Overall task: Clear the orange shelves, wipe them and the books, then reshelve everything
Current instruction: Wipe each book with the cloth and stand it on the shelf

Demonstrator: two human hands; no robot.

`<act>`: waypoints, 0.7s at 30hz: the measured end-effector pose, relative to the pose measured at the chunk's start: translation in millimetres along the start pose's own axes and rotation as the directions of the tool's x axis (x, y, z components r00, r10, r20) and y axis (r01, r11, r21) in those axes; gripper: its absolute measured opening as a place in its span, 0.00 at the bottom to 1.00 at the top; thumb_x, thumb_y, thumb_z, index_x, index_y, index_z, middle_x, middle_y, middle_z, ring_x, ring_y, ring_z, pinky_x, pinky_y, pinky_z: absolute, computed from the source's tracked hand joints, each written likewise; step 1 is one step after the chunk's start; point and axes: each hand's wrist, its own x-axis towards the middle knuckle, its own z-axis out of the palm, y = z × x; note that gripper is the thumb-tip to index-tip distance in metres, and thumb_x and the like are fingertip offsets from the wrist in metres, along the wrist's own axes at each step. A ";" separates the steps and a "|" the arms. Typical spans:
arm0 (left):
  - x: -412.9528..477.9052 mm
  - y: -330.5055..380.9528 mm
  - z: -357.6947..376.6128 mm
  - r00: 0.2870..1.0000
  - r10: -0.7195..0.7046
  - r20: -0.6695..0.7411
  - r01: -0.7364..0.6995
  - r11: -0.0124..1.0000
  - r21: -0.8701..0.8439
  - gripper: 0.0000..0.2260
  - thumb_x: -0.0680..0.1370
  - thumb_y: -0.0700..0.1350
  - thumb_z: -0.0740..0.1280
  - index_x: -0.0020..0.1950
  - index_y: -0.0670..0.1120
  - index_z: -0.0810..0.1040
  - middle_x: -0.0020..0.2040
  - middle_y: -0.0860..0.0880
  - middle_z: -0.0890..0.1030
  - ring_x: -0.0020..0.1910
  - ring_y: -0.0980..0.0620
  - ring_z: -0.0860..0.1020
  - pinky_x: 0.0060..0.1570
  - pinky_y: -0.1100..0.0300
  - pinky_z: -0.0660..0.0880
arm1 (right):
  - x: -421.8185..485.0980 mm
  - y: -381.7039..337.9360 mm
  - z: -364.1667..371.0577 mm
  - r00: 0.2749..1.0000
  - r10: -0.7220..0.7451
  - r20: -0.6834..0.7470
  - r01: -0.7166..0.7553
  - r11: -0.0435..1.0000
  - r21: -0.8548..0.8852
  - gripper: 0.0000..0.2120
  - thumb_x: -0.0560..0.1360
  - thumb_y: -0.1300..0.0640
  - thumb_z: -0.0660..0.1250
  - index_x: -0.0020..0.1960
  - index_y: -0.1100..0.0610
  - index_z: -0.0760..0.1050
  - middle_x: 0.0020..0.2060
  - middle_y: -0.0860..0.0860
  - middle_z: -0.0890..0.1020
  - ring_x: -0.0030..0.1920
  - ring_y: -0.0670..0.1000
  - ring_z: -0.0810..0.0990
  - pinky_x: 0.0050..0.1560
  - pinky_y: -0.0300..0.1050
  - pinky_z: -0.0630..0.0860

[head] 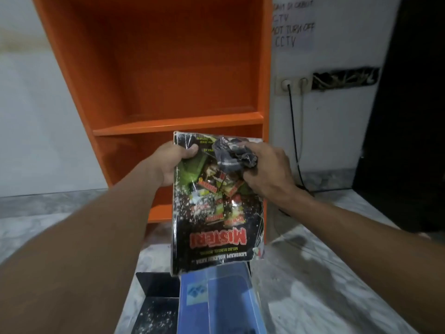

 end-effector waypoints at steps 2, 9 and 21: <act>1.3 -21.7 -3.9 1.000 -0.021 -0.004 0.021 0.998 -0.055 0.14 0.75 0.41 0.70 0.60 0.39 0.75 0.53 0.39 0.83 0.51 0.40 0.83 0.55 0.41 0.79 | -2.0 -0.4 -1.6 0.999 -0.043 0.023 0.044 0.998 -0.042 0.23 0.69 0.61 0.72 0.63 0.49 0.79 0.51 0.50 0.82 0.52 0.52 0.79 0.52 0.46 0.77; 2.1 -42.3 -20.6 1.000 0.003 0.002 -0.003 0.997 -0.080 0.06 0.78 0.42 0.69 0.53 0.41 0.77 0.45 0.43 0.82 0.45 0.43 0.81 0.52 0.48 0.79 | 24.2 -12.2 -10.8 0.989 -0.127 -0.077 0.131 0.990 0.047 0.06 0.74 0.58 0.71 0.47 0.54 0.74 0.45 0.54 0.72 0.46 0.53 0.78 0.36 0.44 0.73; 9.4 -54.1 -39.4 0.998 0.045 0.045 -0.036 0.981 -0.191 0.05 0.77 0.40 0.68 0.52 0.41 0.76 0.38 0.46 0.83 0.37 0.47 0.82 0.40 0.53 0.81 | -142.3 51.6 40.4 0.456 -0.465 0.759 0.767 0.638 -0.071 0.24 0.79 0.55 0.65 0.73 0.51 0.65 0.74 0.59 0.65 0.71 0.61 0.67 0.64 0.63 0.71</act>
